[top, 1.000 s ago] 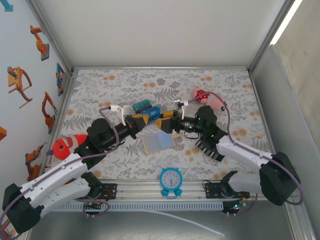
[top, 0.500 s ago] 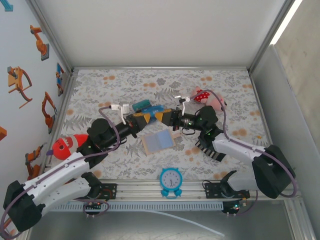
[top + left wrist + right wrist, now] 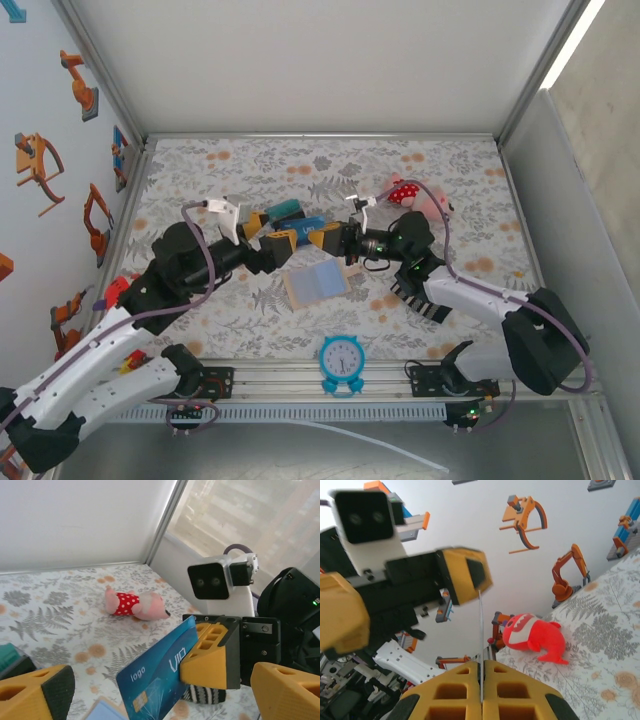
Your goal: Take the credit cards out of the card holder
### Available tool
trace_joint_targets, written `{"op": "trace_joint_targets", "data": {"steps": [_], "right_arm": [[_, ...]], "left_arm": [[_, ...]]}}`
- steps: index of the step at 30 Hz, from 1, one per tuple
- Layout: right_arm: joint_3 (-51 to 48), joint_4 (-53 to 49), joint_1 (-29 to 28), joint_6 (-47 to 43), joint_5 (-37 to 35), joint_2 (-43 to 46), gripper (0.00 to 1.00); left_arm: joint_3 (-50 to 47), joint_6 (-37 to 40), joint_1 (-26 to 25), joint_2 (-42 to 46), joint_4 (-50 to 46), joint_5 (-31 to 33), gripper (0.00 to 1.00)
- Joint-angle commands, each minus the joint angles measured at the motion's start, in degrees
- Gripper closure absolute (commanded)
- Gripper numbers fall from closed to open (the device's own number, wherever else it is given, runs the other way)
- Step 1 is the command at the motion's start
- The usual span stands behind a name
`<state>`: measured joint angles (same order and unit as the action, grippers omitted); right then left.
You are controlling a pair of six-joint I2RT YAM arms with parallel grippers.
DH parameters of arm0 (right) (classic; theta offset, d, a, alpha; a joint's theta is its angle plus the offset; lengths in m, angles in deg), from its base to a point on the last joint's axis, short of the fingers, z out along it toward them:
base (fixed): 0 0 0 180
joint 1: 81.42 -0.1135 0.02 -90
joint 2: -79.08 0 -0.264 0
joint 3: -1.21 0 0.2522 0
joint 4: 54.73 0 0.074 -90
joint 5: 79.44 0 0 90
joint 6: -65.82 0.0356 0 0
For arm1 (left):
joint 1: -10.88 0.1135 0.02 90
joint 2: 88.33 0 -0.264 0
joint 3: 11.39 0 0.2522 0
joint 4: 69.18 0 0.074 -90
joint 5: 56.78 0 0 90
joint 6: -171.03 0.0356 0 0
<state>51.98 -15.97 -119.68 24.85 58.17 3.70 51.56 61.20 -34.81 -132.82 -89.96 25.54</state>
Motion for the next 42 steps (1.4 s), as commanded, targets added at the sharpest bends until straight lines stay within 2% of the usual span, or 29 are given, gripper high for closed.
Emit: {"op": "trace_joint_targets", "data": {"steps": [1, 4, 10, 13, 20, 24, 34, 38, 42], "right_arm": [[1.3, -2.1, 0.4, -2.4, 3.0, -0.4, 1.0], [1.8, -4.0, 0.4, -3.2, 4.8, -0.4, 1.0], [2.1, -8.5, 0.3, -6.0, 8.1, 0.8, 1.0], [1.8, -11.3, 0.3, -7.7, 9.1, 2.1, 1.0], [3.1, -24.4, -0.1, -15.2, 8.5, 6.1, 1.0], [3.6, -28.3, -0.1, -17.6, 8.3, 8.1, 1.0], [4.6, -29.3, -0.1, -18.3, 9.1, 8.8, 1.0], [5.3, -31.3, -0.2, -19.5, 8.8, 8.9, 1.0], [5.5, -31.8, -0.2, -19.9, 8.7, 9.1, 1.0]], "left_arm": [[5.0, 7.3, 0.2, -2.4, -12.0, 1.0, 0.08], [9.2, 10.1, 0.1, -6.5, -16.9, -1.5, 0.11], [14.7, 13.7, 0.2, -14.2, -19.6, -10.0, 0.3], [16.6, 16.0, 0.2, -17.1, -21.0, -12.8, 0.35], [17.9, 18.6, 1.1, -20.5, -22.7, -19.7, 0.58], [17.0, 19.1, 1.9, -20.5, -22.3, -22.7, 0.6], [15.2, 21.1, 3.3, -21.2, -24.2, -27.6, 0.61], [14.6, 21.3, 3.8, -21.2, -24.3, -28.1, 0.71], [14.3, 21.7, 4.0, -21.5, -24.1, -28.2, 0.71]]}}
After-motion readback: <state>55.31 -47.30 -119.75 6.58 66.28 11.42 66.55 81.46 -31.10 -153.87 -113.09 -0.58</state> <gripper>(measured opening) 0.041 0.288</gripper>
